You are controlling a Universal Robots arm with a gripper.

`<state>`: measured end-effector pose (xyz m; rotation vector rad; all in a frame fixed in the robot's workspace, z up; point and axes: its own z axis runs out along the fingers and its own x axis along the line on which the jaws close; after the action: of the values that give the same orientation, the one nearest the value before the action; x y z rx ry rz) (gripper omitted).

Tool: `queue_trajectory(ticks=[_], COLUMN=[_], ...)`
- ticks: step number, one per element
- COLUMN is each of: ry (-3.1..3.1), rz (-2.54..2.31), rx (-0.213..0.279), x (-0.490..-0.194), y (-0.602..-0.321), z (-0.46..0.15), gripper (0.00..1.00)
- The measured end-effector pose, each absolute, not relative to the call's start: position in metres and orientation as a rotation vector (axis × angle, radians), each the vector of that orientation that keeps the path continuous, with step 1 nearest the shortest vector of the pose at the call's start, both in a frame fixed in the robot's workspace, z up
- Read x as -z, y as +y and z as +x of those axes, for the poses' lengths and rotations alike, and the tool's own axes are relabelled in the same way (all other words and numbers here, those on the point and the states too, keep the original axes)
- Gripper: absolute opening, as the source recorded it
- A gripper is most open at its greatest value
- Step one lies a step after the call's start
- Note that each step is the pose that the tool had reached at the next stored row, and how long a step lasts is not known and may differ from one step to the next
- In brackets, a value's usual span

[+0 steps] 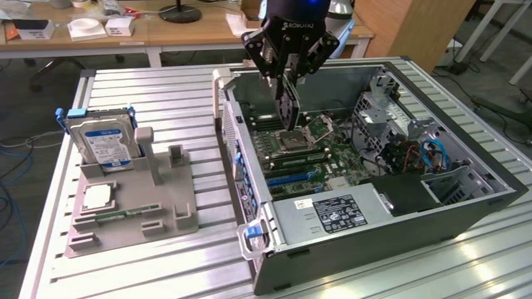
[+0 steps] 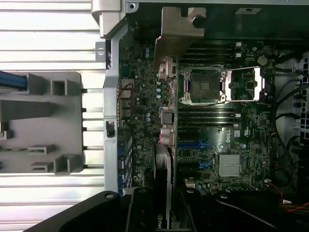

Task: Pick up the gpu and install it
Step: 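Pick up the gpu and move the gpu toward the slot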

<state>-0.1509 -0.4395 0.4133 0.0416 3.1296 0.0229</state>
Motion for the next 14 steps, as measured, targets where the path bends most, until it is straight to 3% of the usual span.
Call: queue_trajectory(ticks=[14], ry=[3.130], rz=[0.042], rx=[-0.023], x=[-0.413], y=[-0.440], z=[-0.140], gripper=[0.27])
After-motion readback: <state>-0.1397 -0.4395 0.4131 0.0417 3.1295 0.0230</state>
